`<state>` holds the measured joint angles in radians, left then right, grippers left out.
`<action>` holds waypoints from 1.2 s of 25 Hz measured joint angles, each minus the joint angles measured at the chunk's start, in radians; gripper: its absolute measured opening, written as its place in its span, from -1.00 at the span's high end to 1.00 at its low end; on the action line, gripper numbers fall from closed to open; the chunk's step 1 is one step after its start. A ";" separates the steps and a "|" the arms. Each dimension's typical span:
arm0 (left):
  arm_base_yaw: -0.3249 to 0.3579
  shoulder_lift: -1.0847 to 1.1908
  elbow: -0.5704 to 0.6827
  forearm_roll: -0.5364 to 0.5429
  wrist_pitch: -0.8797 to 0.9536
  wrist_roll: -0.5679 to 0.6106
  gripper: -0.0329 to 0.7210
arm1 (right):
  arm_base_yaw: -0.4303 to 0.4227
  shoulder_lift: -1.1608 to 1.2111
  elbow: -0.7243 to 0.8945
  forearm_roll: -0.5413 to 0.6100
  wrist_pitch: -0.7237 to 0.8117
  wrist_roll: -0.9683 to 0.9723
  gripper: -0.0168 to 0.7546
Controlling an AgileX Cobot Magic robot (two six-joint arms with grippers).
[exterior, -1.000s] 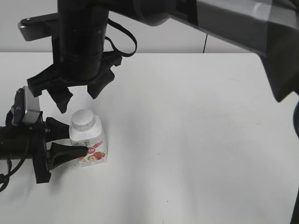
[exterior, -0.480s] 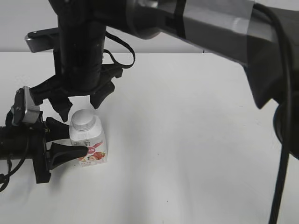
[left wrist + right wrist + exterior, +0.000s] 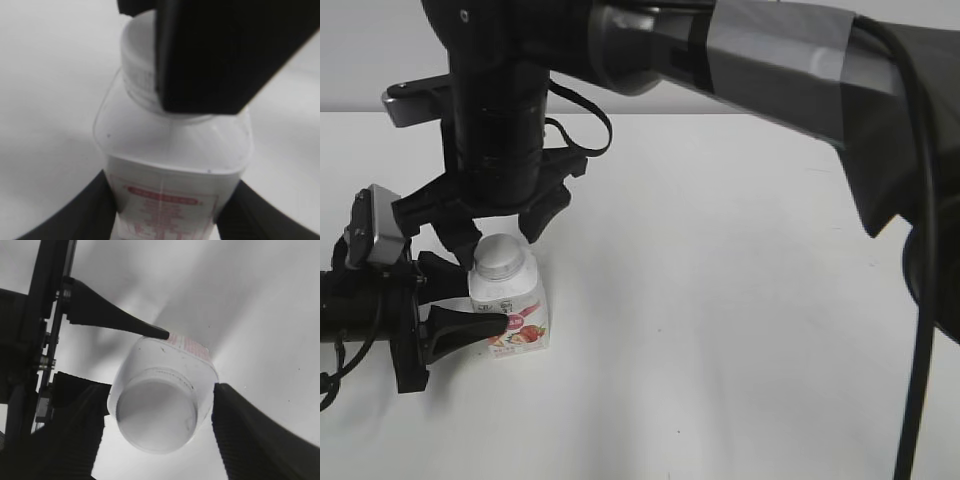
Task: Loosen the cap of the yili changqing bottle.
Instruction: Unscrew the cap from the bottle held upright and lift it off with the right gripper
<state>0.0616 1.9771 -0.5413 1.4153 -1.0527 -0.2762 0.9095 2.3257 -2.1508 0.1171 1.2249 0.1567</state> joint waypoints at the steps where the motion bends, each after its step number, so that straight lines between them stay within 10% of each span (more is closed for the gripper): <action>1: 0.000 0.000 0.000 0.000 0.000 0.000 -0.06 | 0.000 0.000 0.000 0.004 0.000 0.000 -0.42; 13: 0.000 0.000 0.000 0.000 0.000 0.000 -0.06 | 0.000 0.000 0.000 0.008 0.000 -0.037 -0.05; 22: 0.000 0.000 0.000 0.000 0.001 0.000 -0.06 | 0.000 0.000 0.000 0.019 0.000 -0.783 -0.05; 30: 0.000 0.000 0.000 0.000 0.001 0.000 -0.06 | 0.000 -0.001 0.000 0.032 0.000 -0.871 -0.09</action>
<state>0.0616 1.9771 -0.5413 1.4153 -1.0518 -0.2762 0.9095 2.3249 -2.1508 0.1494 1.2249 -0.7145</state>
